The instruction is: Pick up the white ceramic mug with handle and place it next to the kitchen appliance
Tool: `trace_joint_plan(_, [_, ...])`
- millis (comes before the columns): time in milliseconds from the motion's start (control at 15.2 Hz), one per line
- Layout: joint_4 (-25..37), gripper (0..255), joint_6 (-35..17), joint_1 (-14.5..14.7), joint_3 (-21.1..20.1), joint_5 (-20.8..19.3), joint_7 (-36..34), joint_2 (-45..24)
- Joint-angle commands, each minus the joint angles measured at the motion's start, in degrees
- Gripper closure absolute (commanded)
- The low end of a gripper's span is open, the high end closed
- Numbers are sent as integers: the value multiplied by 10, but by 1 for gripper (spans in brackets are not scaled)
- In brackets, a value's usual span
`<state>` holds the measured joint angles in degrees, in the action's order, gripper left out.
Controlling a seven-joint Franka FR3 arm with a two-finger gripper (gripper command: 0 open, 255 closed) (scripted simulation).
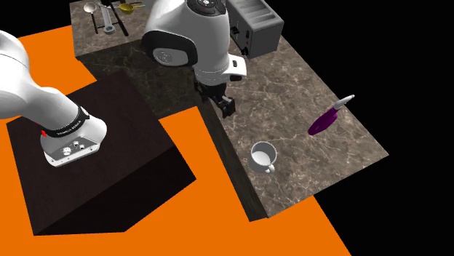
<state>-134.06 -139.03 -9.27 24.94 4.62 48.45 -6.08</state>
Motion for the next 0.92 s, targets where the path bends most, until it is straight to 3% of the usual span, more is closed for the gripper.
trace_joint_plan(0, [28, 0, -17, -14, 0, 34, 40, -49])
trace_joint_plan(396, [134, 0, -39, -74, -30, 114, 129, -186])
trace_joint_plan(858, [292, 0, -35, -149, -67, 159, 185, -339])
